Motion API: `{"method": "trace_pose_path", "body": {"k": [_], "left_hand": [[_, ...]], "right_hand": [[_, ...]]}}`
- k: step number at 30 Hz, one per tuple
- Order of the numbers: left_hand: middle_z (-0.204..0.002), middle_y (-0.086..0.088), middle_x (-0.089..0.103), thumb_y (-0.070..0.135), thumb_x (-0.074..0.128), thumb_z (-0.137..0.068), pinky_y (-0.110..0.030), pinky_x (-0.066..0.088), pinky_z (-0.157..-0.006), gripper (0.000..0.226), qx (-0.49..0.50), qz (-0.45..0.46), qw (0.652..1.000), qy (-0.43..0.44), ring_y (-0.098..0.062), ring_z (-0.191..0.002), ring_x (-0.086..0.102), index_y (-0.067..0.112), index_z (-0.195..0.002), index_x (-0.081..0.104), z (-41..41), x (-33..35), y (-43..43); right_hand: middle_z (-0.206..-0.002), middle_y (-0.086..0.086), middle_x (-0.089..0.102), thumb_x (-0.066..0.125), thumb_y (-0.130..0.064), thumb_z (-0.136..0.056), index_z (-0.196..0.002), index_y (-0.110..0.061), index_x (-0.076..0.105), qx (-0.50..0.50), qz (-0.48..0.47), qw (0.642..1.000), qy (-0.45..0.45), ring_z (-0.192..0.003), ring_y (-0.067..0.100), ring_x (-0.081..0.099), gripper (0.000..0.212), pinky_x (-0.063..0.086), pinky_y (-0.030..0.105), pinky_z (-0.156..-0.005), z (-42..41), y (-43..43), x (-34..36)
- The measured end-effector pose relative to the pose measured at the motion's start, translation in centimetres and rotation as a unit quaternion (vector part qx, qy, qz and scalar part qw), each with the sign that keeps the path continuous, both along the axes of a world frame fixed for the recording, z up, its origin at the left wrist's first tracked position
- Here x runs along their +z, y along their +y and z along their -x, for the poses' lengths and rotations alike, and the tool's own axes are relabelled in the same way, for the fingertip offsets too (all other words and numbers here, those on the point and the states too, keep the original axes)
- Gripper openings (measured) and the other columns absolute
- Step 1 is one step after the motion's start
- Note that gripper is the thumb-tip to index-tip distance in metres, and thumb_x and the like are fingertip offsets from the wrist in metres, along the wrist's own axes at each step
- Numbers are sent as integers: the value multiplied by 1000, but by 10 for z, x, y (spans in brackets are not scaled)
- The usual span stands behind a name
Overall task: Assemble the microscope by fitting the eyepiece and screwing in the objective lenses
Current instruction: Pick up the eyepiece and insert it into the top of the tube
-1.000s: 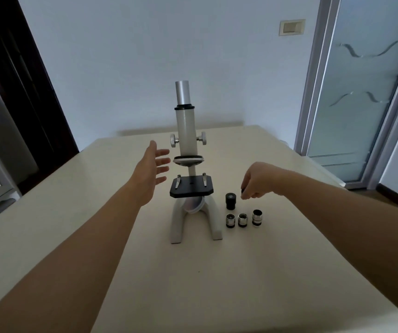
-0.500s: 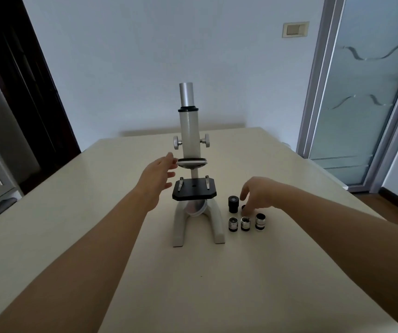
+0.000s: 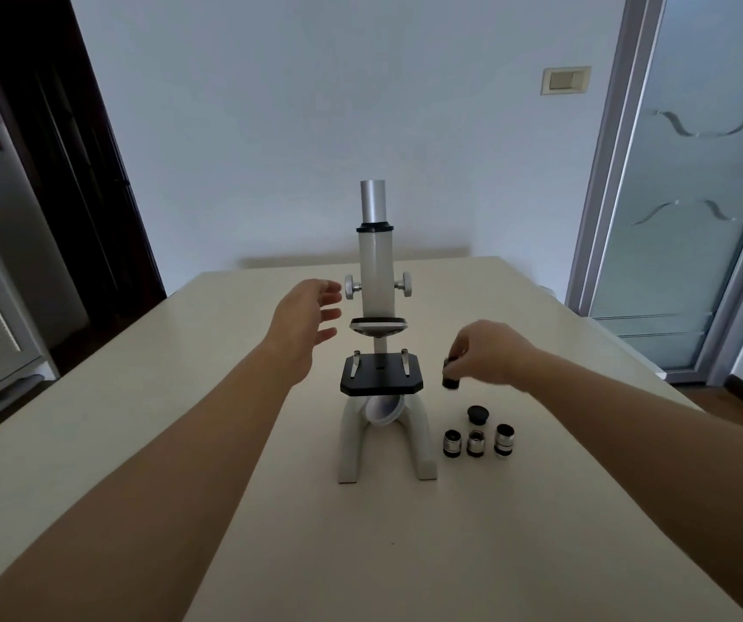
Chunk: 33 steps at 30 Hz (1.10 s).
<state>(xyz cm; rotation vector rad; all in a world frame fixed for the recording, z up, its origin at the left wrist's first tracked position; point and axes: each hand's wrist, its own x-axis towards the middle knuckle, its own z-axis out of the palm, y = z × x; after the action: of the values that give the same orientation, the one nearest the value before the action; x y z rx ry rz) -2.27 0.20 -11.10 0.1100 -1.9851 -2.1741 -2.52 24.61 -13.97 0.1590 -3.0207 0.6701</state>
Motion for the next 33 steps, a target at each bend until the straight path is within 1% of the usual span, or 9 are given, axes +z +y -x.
{"method": "trace_pose_path", "body": {"k": [4,10,14,18,21,23,26,29,33], "left_hand": [[-98,-1,69,24,50,-95,-39,52,-86,21,-28,-8,999,33,-20,-89,63,19,-91,70,3,25,3],[-99,-2,71,34,48,-99,-37,49,-82,26,-86,-28,992,83,-20,-89,64,19,-102,69,5,61,14],[-94,-1,71,42,44,-102,-40,50,-92,32,-102,-11,990,93,-21,-88,65,22,-98,68,6,79,22],[-102,-7,72,47,41,-102,-39,51,-88,39,-109,-19,990,91,-23,-87,71,18,-105,66,6,87,26],[-105,-9,74,49,40,-102,-35,50,-81,47,-126,-25,988,88,-22,-86,70,12,-114,66,5,90,27],[-105,-9,75,50,40,-102,-34,51,-83,53,-140,-29,986,88,-24,-92,69,8,-123,64,3,91,29],[-106,-10,75,50,39,-102,-37,51,-89,53,-161,-47,981,95,-28,-95,69,10,-123,66,1,91,33],[-107,-12,73,49,35,-103,-41,48,-92,51,-180,-61,976,105,-30,-94,68,12,-121,65,0,89,37],[-102,-10,74,50,35,-103,-41,49,-86,51,-199,-64,972,103,-29,-89,68,12,-118,65,-1,88,39]], "right_hand": [[-83,1,66,77,-21,-79,-95,-12,76,-5,175,980,90,-81,19,58,18,42,24,-59,7,0,57],[-97,10,73,72,-20,-87,-106,-7,74,54,372,913,160,-80,15,63,22,48,17,-65,3,-20,145],[-94,-1,73,73,-22,-87,-104,-14,75,106,389,897,180,-77,8,65,19,46,6,-55,-2,-41,173],[-86,-7,74,74,-23,-85,-96,-19,75,122,385,896,185,-70,0,67,11,44,4,-53,-1,-56,178],[-83,-6,75,75,-21,-84,-97,-16,76,129,400,887,191,-62,-4,67,14,43,3,-52,2,-60,178],[-89,-6,77,76,-23,-84,-102,-14,76,131,409,882,194,-68,-4,69,20,45,5,-57,3,-61,178],[-99,-5,77,77,-25,-84,-107,-14,76,134,415,879,194,-83,4,72,25,46,9,-62,5,-63,177],[-94,-7,76,77,-24,-84,-106,-15,76,139,423,877,183,-80,4,69,24,45,5,-55,5,-66,174],[-98,-6,76,76,-27,-84,-106,-17,76,147,425,877,169,-85,6,69,24,45,8,-60,3,-63,173]]}}
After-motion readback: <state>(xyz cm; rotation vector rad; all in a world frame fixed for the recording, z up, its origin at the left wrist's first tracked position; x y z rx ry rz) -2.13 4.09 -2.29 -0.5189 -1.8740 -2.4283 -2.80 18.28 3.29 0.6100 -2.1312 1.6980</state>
